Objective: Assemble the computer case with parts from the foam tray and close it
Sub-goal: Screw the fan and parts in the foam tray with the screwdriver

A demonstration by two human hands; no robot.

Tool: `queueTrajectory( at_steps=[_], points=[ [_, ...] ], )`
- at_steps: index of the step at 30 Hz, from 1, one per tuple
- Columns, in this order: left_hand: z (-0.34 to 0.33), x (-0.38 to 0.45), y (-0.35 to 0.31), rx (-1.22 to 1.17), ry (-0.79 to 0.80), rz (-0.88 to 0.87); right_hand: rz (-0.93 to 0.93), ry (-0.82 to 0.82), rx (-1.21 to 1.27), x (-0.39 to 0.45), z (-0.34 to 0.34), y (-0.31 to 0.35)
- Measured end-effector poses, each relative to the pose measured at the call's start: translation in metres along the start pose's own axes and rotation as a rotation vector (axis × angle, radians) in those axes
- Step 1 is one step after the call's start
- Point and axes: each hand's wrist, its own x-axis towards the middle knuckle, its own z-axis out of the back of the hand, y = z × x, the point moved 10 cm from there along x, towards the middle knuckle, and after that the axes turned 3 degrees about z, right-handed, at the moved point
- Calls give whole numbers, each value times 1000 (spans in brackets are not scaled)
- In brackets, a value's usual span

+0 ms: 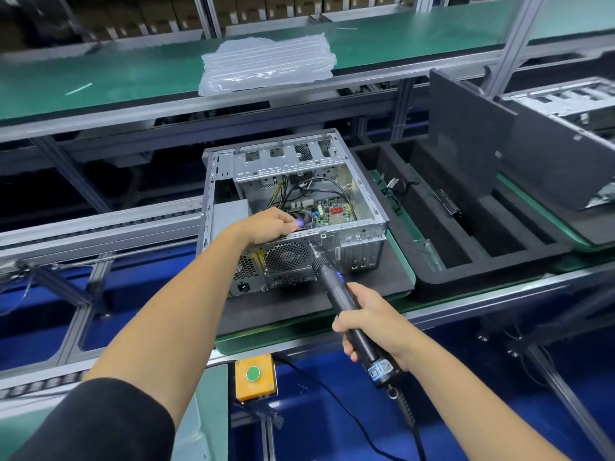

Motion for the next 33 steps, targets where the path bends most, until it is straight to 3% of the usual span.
queueTrajectory(
  at_steps=[33],
  points=[
    [2, -2, -3, -77, -36, -19, 7, -9, -27, 6, -3, 0]
  ],
)
